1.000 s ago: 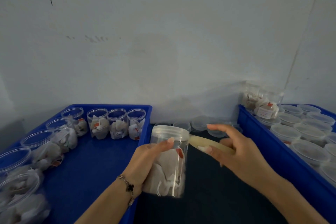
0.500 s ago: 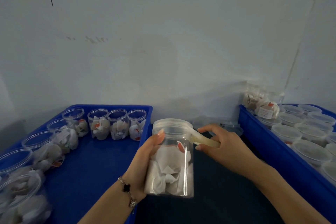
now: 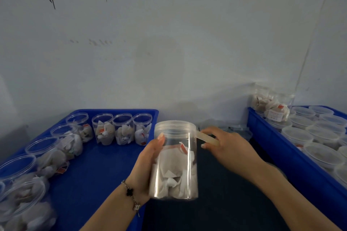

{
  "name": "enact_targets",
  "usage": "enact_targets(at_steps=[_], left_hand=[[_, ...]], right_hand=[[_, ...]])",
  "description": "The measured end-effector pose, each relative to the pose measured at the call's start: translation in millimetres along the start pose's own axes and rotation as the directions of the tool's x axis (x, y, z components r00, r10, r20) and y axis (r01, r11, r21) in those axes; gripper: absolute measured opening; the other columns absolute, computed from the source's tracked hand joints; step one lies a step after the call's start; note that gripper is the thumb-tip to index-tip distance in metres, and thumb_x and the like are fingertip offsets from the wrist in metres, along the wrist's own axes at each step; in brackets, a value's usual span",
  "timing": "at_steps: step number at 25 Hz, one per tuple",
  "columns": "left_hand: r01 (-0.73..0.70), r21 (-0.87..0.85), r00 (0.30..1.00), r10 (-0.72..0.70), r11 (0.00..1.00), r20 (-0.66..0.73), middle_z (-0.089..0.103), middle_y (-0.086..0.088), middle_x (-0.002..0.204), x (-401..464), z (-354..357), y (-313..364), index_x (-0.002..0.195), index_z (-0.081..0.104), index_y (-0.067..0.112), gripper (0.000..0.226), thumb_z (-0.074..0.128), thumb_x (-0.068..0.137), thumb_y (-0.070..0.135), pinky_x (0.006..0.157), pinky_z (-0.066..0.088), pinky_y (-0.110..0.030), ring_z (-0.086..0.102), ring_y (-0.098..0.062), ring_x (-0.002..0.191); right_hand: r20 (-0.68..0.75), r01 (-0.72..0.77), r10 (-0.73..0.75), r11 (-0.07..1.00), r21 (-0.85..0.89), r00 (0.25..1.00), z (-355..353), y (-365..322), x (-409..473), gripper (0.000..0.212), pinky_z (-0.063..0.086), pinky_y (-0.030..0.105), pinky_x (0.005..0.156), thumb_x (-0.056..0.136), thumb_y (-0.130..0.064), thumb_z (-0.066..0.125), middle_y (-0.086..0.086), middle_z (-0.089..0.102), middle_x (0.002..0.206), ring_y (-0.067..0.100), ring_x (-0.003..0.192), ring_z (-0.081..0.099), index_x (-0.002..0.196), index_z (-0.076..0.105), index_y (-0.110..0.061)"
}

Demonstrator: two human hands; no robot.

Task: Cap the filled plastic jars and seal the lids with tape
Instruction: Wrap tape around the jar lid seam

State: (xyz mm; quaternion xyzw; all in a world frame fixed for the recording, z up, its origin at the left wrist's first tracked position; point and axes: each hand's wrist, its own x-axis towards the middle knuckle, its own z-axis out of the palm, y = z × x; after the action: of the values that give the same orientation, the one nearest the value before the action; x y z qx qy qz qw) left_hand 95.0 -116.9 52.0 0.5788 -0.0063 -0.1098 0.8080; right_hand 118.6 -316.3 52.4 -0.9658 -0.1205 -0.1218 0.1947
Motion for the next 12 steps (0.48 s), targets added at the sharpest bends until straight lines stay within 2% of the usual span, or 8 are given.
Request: enact_targets(at_steps=[1,2,4,6,8,10,12], left_hand=[[0.019,0.023,0.998,-0.020,1.000,0.065,0.067,-0.019,0.084,-3.2,-4.6,-2.0,0.084,0.071,0.006,0.039,0.052,0.080,0.040,0.066,0.055,-0.034,0.068,-0.023,0.068],[0.016,0.043,0.996,-0.019,0.999,0.083,0.069,-0.019,0.086,-5.0,-8.5,-2.4,0.088,0.072,0.007,0.046,0.059,0.069,0.046,0.066,0.055,-0.038,0.068,-0.028,0.072],[-0.010,0.152,1.000,0.009,0.988,0.008,0.072,-0.016,0.087,-0.2,-19.7,-8.1,0.097,0.067,0.008,0.062,0.070,0.052,0.050,0.066,0.057,-0.041,0.070,-0.031,0.076],[-0.020,0.267,0.998,0.035,0.964,-0.051,0.073,-0.013,0.085,3.6,-20.0,-7.2,0.097,0.065,0.009,0.072,0.075,0.042,0.054,0.070,0.057,-0.042,0.071,-0.029,0.078],[-0.042,0.337,0.995,0.069,0.941,-0.070,0.073,-0.010,0.084,5.4,-18.3,-9.0,0.093,0.066,0.010,0.072,0.076,0.039,0.057,0.077,0.057,-0.045,0.071,-0.029,0.081],[-0.065,0.332,0.992,0.097,0.941,-0.082,0.073,-0.011,0.084,3.8,-18.3,-10.5,0.091,0.067,0.010,0.070,0.075,0.039,0.056,0.078,0.056,-0.047,0.070,-0.030,0.082],[-0.098,0.254,0.991,0.117,0.962,-0.062,0.072,-0.016,0.087,3.5,-18.8,-11.7,0.092,0.067,0.008,0.067,0.081,0.044,0.052,0.075,0.056,-0.047,0.069,-0.033,0.082]], right_hand=[[-0.023,0.001,-0.002,0.999,-0.036,1.000,-2.3,1.9,-4.8,0.047,0.039,0.016,0.045,0.092,-0.044,0.052,-0.012,0.057,0.065,0.004,0.055,0.057,0.132,0.028,-0.046],[-0.060,-0.011,0.008,0.999,-0.053,0.998,-6.5,3.9,-9.4,0.060,0.036,0.016,0.040,0.091,-0.046,0.054,-0.009,0.056,0.060,0.003,0.050,0.055,0.139,0.017,-0.046],[-0.141,-0.064,0.056,0.997,-0.052,0.988,-21.2,7.0,-16.7,0.076,0.037,0.017,0.037,0.089,-0.047,0.057,-0.006,0.056,0.057,0.004,0.045,0.054,0.144,0.005,-0.040],[-0.212,-0.094,0.075,0.992,-0.080,0.974,-37.2,9.2,-20.2,0.079,0.037,0.019,0.036,0.088,-0.045,0.058,-0.006,0.055,0.055,0.007,0.040,0.051,0.142,0.000,-0.043],[-0.313,-0.102,0.058,0.987,-0.125,0.948,-47.9,9.5,-21.5,0.078,0.035,0.021,0.034,0.087,-0.042,0.060,-0.009,0.052,0.051,0.004,0.038,0.048,0.138,0.000,-0.045],[-0.376,-0.097,0.031,0.982,-0.159,0.926,-49.2,9.9,-22.2,0.079,0.034,0.022,0.032,0.086,-0.038,0.062,-0.011,0.049,0.048,0.003,0.036,0.046,0.137,0.002,-0.044],[-0.325,-0.114,0.060,0.982,-0.149,0.944,-43.4,10.1,-19.9,0.077,0.038,0.026,0.034,0.087,-0.038,0.058,-0.008,0.050,0.047,0.006,0.036,0.048,0.138,0.001,-0.044]])
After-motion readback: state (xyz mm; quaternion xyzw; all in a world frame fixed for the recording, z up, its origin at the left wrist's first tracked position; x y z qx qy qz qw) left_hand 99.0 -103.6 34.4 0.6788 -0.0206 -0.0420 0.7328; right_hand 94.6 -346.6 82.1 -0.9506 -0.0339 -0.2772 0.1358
